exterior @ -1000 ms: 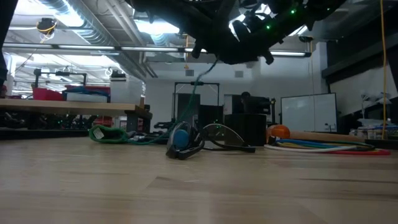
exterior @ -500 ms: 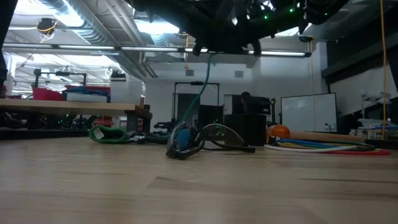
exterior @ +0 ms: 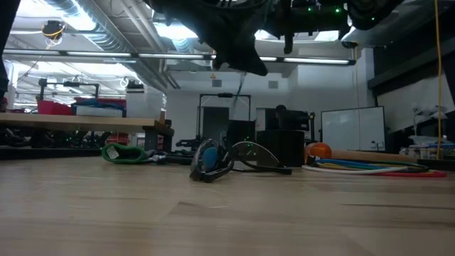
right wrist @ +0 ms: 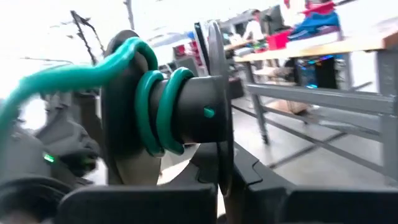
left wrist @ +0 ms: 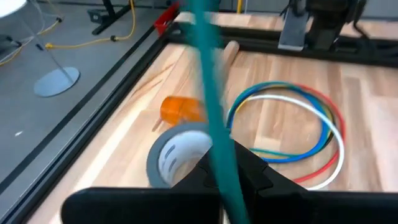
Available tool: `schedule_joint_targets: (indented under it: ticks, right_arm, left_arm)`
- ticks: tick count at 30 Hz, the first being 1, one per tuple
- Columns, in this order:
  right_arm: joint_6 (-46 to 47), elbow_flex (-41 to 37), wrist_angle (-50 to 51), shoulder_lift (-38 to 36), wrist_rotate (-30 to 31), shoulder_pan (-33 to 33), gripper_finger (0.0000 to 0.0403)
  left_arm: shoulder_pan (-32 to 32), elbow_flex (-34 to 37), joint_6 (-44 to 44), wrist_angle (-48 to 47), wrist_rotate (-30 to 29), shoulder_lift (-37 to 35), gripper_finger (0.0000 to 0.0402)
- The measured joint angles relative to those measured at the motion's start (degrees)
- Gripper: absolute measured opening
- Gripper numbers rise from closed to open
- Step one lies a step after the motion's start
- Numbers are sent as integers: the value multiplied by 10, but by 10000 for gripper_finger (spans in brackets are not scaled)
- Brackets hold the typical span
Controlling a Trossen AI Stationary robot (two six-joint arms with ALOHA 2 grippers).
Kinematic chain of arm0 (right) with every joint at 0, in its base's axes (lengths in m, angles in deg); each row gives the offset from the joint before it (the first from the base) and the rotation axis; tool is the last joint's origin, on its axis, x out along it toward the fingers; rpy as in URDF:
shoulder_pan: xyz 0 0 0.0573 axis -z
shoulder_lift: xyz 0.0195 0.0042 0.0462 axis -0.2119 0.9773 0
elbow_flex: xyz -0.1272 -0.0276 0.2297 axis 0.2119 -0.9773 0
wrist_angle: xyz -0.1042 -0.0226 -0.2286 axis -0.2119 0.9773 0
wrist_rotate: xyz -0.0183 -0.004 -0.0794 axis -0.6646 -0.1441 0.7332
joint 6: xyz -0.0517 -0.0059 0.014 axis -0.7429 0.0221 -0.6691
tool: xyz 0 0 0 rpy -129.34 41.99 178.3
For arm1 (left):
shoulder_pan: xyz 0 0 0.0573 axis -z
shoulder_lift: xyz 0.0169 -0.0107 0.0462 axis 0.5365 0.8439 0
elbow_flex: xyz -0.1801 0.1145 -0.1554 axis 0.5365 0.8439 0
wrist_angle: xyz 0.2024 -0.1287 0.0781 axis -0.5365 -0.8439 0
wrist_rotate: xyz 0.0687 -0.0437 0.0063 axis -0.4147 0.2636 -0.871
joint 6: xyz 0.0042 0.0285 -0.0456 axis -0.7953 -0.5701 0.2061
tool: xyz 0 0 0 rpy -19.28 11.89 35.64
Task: Coil cords
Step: Coil the green wire onto the spool
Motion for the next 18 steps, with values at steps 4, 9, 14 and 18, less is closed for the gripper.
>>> schedule_joint_targets:
  ticks: [4,9,14,18]
  right_arm:
    - [19,0,-24,-7,-54,15,1]
    - [29,0,-31,-17,-98,26,1]
    - [19,0,-26,-28,-116,39,1]
    - [19,0,-24,-39,-140,56,1]
  left_arm:
    - [-1,0,-2,-13,-10,0,0]
    - [-1,0,-2,-21,-10,0,0]
    - [3,0,-3,-22,-10,0,0]
    - [3,0,-5,-53,-10,0,0]
